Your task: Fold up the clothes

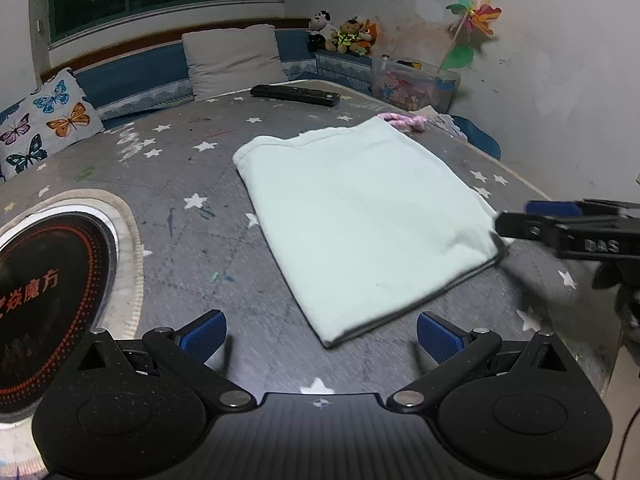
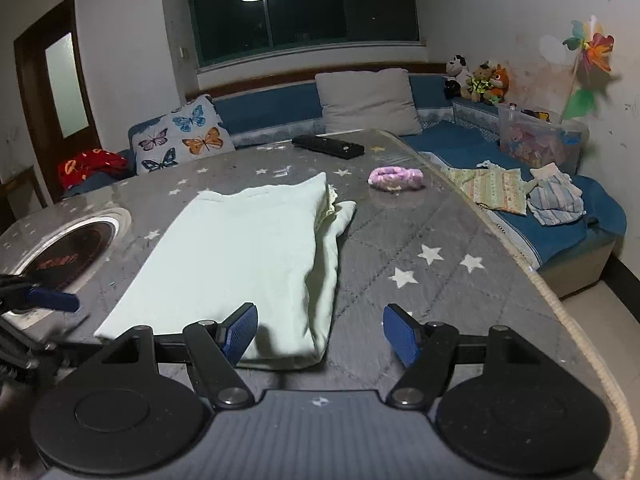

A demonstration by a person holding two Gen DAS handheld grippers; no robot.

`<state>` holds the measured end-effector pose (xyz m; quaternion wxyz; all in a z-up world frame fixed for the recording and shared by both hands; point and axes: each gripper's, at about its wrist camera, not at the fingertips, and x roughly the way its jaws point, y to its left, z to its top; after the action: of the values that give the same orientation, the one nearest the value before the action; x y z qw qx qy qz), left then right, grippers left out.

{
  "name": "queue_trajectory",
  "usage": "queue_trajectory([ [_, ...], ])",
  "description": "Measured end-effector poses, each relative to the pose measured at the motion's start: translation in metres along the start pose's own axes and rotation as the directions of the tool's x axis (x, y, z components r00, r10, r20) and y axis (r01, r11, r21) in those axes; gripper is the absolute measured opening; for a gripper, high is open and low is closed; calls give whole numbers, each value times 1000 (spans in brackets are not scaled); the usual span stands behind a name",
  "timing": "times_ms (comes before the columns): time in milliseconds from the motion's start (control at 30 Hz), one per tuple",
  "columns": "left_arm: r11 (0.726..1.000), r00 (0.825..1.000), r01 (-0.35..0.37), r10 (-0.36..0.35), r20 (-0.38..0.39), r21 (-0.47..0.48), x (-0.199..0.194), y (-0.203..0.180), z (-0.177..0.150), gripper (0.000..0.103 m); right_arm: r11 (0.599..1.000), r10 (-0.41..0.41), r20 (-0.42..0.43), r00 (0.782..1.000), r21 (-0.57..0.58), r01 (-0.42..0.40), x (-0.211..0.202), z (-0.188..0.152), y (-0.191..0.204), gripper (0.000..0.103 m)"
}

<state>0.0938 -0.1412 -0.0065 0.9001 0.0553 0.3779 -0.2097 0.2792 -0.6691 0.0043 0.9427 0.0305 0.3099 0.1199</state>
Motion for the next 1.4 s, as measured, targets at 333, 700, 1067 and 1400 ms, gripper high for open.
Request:
queue_trajectory([
  [333,1000,1000,9,-9,-22,-2,1,-3,-7,103,997,-50,-31,998,59,52,-3,-16,-9,75],
  [700,1000,999,6,-6,-32,-11,-4,-3,-15,103,999,-47,-27,999,9,47,-12,-25,24,98],
  [1067,1000,1000,26,-26,-11,-13,-10,-5,-21,103,998,-51,-25,998,-35,51,-19,-34,42,103],
  [1400,1000,999,4,-4,-33,6,-10,-10,-26,103,998,-52,-24,998,-24,51,-22,-39,47,103],
])
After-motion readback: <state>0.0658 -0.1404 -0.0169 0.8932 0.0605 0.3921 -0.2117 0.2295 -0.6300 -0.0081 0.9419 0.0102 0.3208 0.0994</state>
